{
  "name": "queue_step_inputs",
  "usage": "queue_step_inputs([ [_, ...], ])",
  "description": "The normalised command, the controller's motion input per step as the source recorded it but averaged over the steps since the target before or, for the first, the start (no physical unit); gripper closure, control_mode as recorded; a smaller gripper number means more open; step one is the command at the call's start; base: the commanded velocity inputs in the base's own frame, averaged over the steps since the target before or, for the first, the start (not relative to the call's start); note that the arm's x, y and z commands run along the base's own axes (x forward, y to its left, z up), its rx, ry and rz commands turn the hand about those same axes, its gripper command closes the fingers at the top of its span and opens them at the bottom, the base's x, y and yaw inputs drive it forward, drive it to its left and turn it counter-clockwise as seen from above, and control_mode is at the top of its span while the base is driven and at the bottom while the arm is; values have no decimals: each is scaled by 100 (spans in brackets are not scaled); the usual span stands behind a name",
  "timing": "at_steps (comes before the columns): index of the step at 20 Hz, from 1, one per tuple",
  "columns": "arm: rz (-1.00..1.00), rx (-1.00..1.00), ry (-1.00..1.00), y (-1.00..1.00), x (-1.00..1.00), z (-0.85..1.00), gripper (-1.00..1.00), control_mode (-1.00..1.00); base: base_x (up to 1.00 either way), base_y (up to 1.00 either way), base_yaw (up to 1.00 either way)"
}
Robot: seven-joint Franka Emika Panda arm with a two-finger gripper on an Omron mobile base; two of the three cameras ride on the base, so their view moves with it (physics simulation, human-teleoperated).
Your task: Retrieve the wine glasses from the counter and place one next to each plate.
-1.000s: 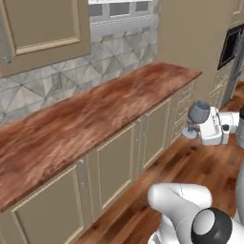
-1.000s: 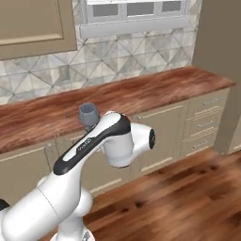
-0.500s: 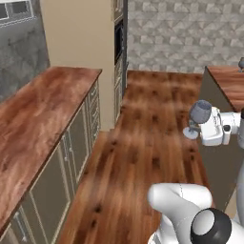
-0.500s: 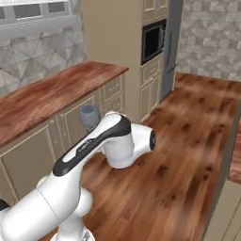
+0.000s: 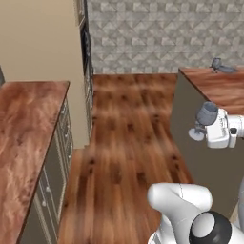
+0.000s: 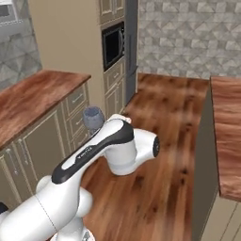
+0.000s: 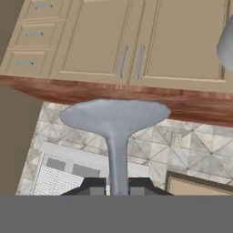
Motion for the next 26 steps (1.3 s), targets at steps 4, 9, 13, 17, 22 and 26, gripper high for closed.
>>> queue_step_inputs([
  [4,0,0,0,0,0,0,100,100,100,27,-11],
  [9,0,0,0,0,0,0,100,100,100,0,-9],
  [13,0,0,0,0,0,0,100,100,100,0,-10],
  [17,0,0,0,0,0,0,100,100,100,8,-15],
  [22,0,0,0,0,0,0,100,100,100,20,-18],
  [26,0,0,0,0,0,0,100,100,100,23,-19],
])
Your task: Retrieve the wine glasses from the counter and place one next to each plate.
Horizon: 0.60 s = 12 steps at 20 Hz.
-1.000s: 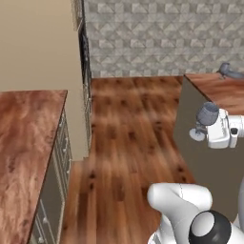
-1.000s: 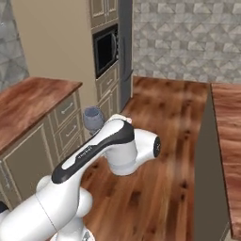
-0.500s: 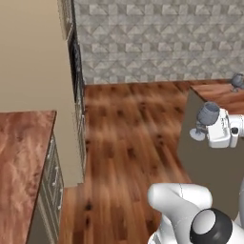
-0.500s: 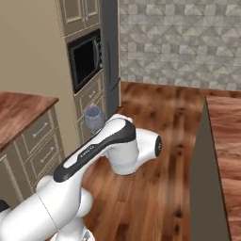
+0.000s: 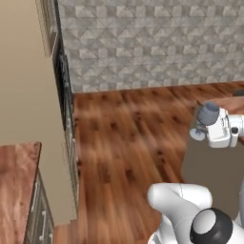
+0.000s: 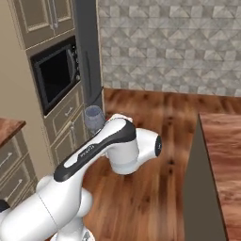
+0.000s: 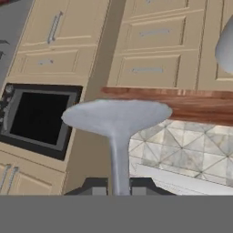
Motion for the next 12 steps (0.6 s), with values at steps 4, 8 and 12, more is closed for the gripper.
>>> queue_step_inputs([
  [4,0,0,0,0,0,0,100,100,100,41,-18],
  [8,0,0,0,0,0,0,100,100,100,53,-16],
  [12,0,0,0,0,0,0,100,100,100,50,-15],
])
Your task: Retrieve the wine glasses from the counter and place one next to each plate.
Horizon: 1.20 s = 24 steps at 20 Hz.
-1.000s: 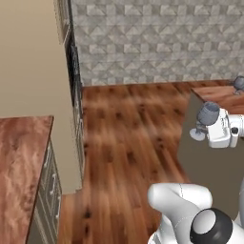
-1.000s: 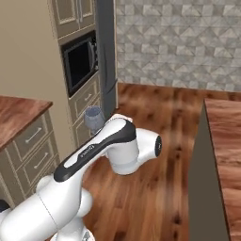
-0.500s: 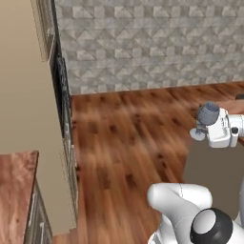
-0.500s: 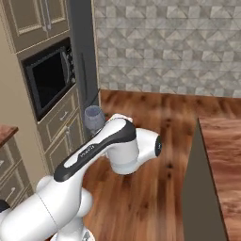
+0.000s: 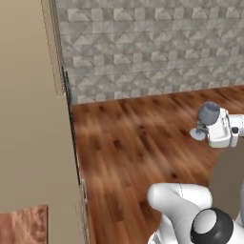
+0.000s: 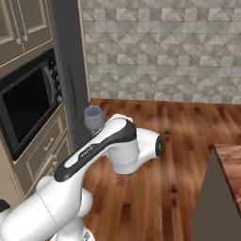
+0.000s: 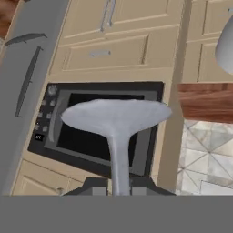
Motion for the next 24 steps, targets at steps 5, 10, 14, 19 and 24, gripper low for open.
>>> queue_step_inputs([
  [5,0,0,0,0,0,0,100,100,100,24,-30],
  [10,0,0,0,0,0,0,100,100,95,13,-58],
  [14,0,0,0,0,0,0,100,100,78,29,-67],
  [19,0,0,0,0,0,0,100,100,73,47,-68],
  [24,0,0,0,0,0,0,100,100,63,50,-70],
])
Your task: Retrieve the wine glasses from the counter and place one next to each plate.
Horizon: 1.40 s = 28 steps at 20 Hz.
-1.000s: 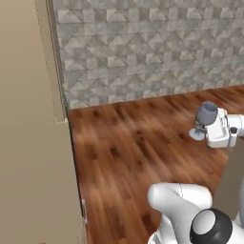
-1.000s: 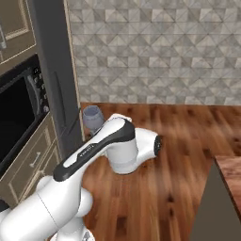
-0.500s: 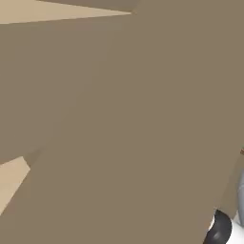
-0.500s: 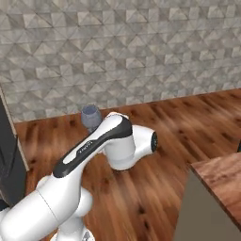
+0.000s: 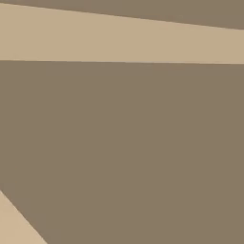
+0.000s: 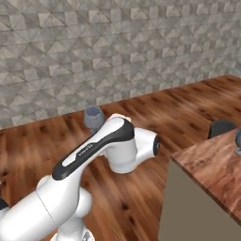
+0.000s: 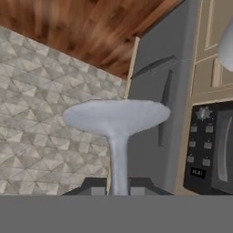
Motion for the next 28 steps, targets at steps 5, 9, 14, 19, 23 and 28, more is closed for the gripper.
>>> queue_step_inputs([
  [5,0,0,0,0,0,0,100,100,97,2,-50],
  [9,0,0,0,0,0,0,100,100,58,-100,-21],
  [14,0,0,0,0,0,0,100,100,92,19,-26],
  [19,0,0,0,0,0,0,100,100,100,100,-50],
  [23,0,0,0,0,0,0,100,100,100,100,-55],
  [28,0,0,0,0,0,0,100,100,100,100,-55],
])
